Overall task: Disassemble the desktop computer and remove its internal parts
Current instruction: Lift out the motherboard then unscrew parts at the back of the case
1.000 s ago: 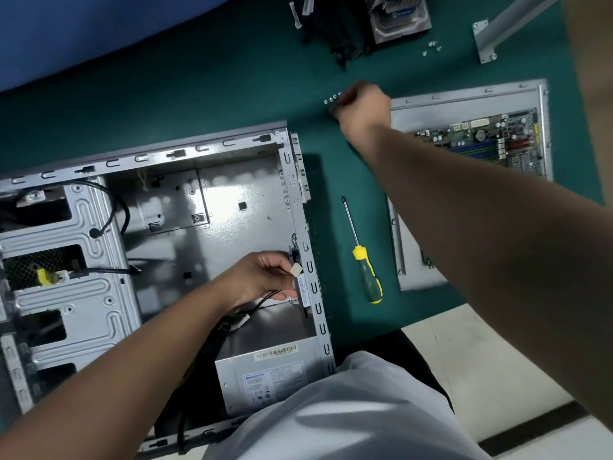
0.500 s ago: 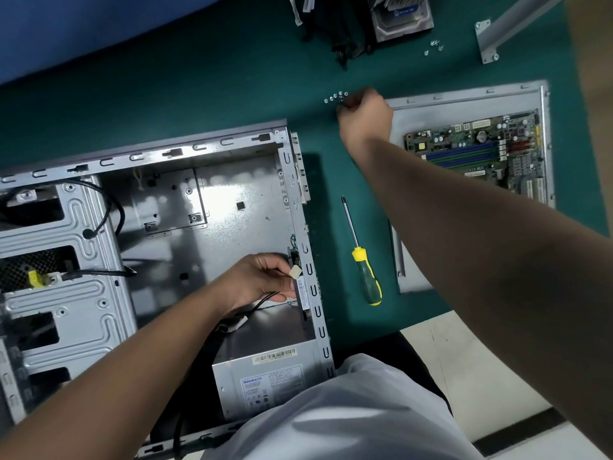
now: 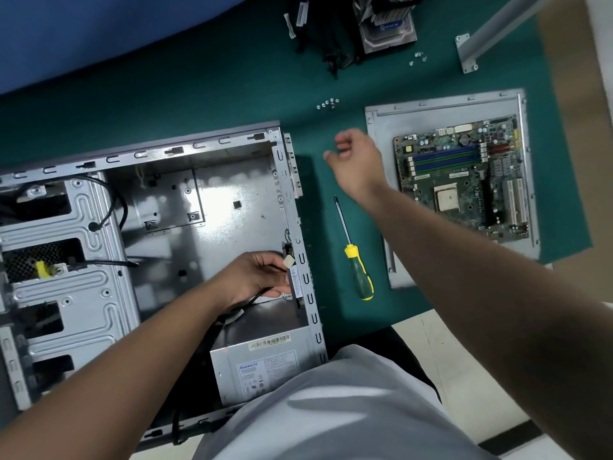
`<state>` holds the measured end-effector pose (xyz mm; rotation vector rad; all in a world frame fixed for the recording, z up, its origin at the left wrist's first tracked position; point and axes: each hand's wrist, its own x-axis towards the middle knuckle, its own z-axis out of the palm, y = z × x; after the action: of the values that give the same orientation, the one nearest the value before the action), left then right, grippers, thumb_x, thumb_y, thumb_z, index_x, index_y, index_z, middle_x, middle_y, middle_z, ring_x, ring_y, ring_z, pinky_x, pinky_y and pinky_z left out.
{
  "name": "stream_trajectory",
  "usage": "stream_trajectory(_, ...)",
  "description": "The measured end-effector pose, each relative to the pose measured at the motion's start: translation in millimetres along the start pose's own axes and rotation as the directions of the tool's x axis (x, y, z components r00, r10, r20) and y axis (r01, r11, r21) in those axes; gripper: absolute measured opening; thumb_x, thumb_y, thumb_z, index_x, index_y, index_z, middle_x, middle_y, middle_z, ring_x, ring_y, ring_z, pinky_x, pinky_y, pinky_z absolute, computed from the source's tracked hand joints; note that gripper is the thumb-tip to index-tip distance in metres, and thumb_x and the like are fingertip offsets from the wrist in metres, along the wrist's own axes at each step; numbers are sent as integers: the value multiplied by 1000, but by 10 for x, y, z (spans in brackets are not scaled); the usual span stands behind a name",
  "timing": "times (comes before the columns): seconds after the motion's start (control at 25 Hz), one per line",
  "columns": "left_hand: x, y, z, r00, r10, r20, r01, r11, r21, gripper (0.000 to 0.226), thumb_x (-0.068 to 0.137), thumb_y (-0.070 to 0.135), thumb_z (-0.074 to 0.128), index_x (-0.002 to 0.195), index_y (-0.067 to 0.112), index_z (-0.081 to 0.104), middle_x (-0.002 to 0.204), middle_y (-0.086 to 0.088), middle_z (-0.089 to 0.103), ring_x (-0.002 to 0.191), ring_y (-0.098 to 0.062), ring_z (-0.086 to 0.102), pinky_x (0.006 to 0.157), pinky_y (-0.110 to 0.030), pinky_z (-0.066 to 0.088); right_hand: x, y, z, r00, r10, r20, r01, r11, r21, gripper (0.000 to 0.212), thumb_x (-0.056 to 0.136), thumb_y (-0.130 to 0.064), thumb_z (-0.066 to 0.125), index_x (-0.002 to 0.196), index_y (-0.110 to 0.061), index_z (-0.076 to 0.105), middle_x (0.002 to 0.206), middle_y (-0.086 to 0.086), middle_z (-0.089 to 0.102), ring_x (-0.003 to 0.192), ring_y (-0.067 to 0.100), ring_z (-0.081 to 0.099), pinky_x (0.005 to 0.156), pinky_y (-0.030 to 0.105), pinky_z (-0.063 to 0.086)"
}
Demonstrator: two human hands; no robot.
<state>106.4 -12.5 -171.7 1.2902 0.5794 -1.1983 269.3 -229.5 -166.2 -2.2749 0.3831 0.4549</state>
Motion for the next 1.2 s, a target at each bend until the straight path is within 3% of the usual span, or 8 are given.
stream_trajectory(0.16, -43, 1, 20, 1000, 19, -15, -18, 999, 33, 12, 95, -6, 64, 104, -5, 71, 102, -22, 77, 92, -30, 75, 104, -54, 52, -898, 538, -78, 996, 27, 83, -18, 995, -103, 36, 94, -27, 71, 124, -10, 60, 119, 8, 58, 100, 20, 58, 100, 38, 48)
stream_trajectory(0.32, -89, 77, 53, 998, 46, -44, -41, 991, 125, 20, 94, -13, 59, 95, 3, 71, 89, -12, 79, 78, -20, 77, 85, -42, 61, -1587, 882, -84, 980, 160, 118, -108, 928, -357, 52, 88, -50, 72, 123, -16, 53, 122, 5, 54, 112, 27, 55, 96, 42, 48)
stream_trajectory(0.44, -180, 157, 141, 995, 10, -97, 8, 984, 179, 18, 97, -10, 57, 99, 5, 67, 75, -9, 77, 60, -16, 73, 53, -27, 60, -1748, 921, -46, 974, 179, 138, -99, 889, -448, 47, 90, -42, 71, 119, -12, 51, 124, 11, 53, 113, 33, 56, 92, 44, 51)
stream_trajectory(0.64, -264, 265, 337, 965, -23, -263, 67, 985, 161, 24, 101, -12, 50, 88, 7, 58, 55, -13, 69, 43, -22, 68, 38, -22, 49, -1790, 792, -168, 986, 143, 83, -96, 903, -420, 30, 94, -29, 61, 117, -13, 53, 117, 11, 54, 97, 36, 62, 83, 42, 53)
stream_trajectory(0.84, -349, 205, 423, 947, 18, -322, 44, 982, 184, 27, 102, -8, 53, 86, 12, 63, 68, -13, 72, 52, -18, 71, 60, -30, 54, -1842, 556, -486, 989, -139, -57, 119, 955, -270, 35, 93, -24, 66, 125, -14, 56, 121, 8, 60, 103, 29, 63, 86, 39, 52)
stream_trajectory(1.0, -353, 175, 393, 947, 37, -318, 25, 982, 189, 23, 99, -8, 57, 90, 10, 66, 75, -15, 74, 65, -22, 73, 63, -29, 53, -1859, 274, -683, 926, -339, -168, 308, 933, -188, 40, 92, -30, 73, 128, -18, 57, 109, 1, 62, 74, 7, 64, 74, 31, 52)
stream_trajectory(1.12, -340, 159, 378, 945, 37, -324, 32, 978, 205, 26, 98, -9, 56, 87, 12, 66, 67, -11, 75, 58, -17, 73, 63, -29, 53, -1868, 140, -677, 852, -512, -111, 447, 821, -354, 43, 95, -33, 70, 132, -16, 58, 112, 9, 64, 86, 29, 66, 72, 38, 54)
stream_trajectory(1.2, -354, 158, 376, 944, 41, -328, 29, 978, 206, 27, 99, -10, 54, 87, 12, 65, 66, -10, 75, 57, -16, 73, 68, -32, 52, -1864, 71, -644, 846, -528, -71, 457, 789, -411, 44, 98, -33, 65, 136, -16, 54, 115, 12, 62, 91, 33, 65, 71, 40, 54)
